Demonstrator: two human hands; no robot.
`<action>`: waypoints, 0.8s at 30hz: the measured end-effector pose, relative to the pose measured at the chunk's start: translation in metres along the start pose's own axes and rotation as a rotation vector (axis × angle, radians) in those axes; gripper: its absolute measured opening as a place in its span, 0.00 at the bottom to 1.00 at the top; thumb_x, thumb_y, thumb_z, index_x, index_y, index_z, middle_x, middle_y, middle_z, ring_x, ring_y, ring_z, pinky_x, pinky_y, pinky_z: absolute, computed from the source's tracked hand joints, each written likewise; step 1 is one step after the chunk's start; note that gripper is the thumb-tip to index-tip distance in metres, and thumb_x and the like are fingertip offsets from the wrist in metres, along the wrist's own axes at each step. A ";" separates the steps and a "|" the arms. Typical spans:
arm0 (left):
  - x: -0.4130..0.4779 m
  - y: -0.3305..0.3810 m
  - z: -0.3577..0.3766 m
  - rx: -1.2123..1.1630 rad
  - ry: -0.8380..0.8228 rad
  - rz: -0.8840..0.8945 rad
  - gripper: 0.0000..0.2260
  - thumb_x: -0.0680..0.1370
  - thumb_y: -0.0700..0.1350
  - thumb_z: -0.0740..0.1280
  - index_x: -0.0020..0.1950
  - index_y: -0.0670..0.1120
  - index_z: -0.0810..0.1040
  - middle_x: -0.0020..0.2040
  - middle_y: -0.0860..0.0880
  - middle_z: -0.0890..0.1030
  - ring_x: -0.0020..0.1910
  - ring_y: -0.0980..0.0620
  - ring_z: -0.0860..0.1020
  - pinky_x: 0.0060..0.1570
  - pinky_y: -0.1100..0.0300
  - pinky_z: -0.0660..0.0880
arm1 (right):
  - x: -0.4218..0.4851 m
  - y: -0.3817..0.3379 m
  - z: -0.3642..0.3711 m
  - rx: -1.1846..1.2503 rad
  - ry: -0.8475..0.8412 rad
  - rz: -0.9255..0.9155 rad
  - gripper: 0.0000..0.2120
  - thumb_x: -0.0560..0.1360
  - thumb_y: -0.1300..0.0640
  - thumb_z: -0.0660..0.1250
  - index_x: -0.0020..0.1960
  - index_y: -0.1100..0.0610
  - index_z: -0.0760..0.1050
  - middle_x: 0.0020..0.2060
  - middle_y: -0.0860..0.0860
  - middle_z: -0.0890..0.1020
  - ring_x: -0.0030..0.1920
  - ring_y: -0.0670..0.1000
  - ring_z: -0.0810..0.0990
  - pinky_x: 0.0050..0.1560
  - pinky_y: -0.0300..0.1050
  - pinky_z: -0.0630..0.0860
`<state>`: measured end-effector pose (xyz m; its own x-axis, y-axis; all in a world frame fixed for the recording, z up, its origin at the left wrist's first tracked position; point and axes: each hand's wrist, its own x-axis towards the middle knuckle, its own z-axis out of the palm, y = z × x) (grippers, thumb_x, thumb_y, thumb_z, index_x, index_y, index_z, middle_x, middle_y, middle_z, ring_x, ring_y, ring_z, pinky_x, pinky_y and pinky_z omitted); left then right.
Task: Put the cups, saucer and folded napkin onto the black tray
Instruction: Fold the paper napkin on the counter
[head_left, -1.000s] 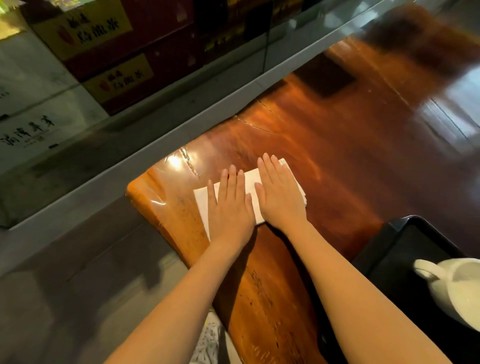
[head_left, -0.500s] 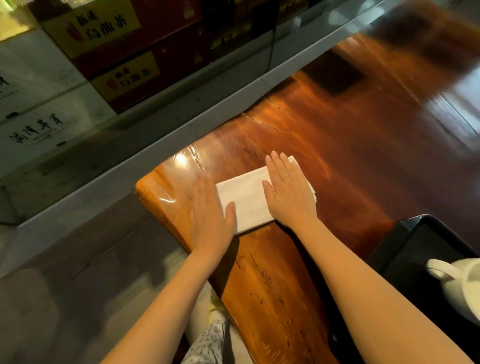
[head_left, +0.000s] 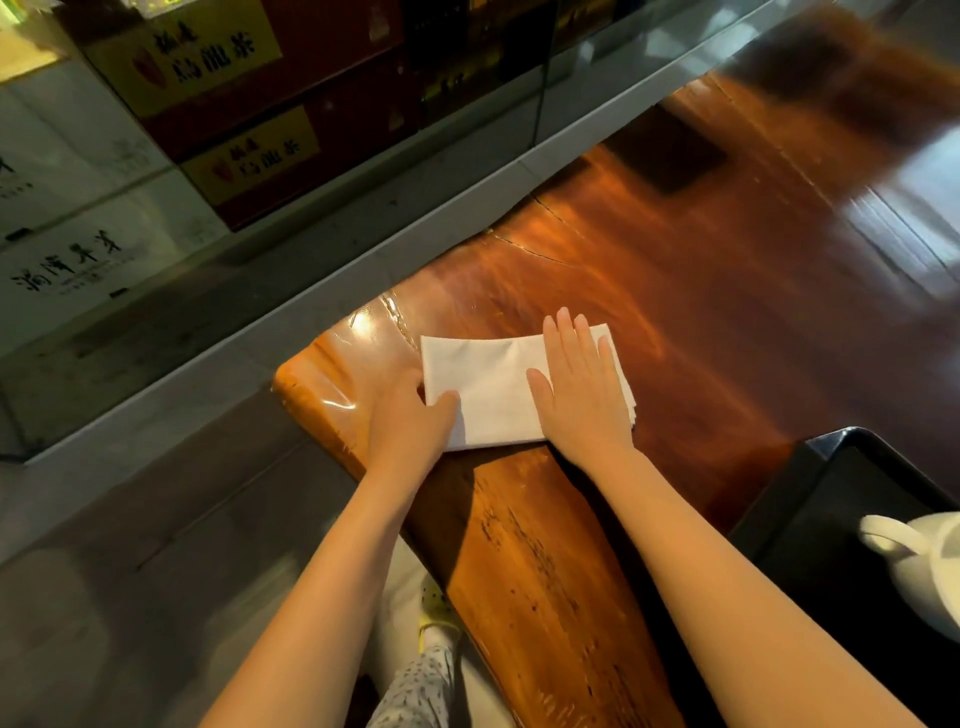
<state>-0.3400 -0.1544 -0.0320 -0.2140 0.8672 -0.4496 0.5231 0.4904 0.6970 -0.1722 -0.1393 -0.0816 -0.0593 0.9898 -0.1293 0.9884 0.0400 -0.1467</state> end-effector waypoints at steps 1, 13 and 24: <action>0.000 -0.003 0.001 -0.008 0.013 0.020 0.16 0.79 0.48 0.62 0.66 0.46 0.70 0.62 0.47 0.76 0.51 0.56 0.70 0.41 0.65 0.66 | -0.004 -0.001 -0.003 0.015 -0.022 -0.064 0.28 0.80 0.45 0.45 0.77 0.54 0.45 0.78 0.52 0.48 0.78 0.53 0.45 0.74 0.50 0.39; -0.008 0.011 0.004 -0.185 0.184 0.154 0.04 0.78 0.47 0.63 0.52 0.52 0.71 0.47 0.55 0.74 0.39 0.60 0.74 0.31 0.74 0.68 | -0.017 -0.044 0.010 0.111 -0.081 -0.022 0.31 0.78 0.40 0.41 0.77 0.53 0.42 0.78 0.51 0.45 0.77 0.53 0.42 0.74 0.51 0.38; -0.015 0.026 0.008 -0.375 0.176 0.144 0.08 0.79 0.47 0.61 0.44 0.60 0.72 0.42 0.61 0.75 0.42 0.59 0.76 0.38 0.70 0.72 | -0.025 -0.047 0.001 0.156 -0.125 -0.050 0.28 0.81 0.47 0.47 0.77 0.54 0.42 0.78 0.53 0.43 0.77 0.53 0.40 0.71 0.48 0.33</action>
<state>-0.3163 -0.1555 -0.0112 -0.3155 0.9144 -0.2536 0.2294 0.3328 0.9147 -0.2177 -0.1659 -0.0719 -0.1346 0.9622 -0.2368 0.9505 0.0578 -0.3054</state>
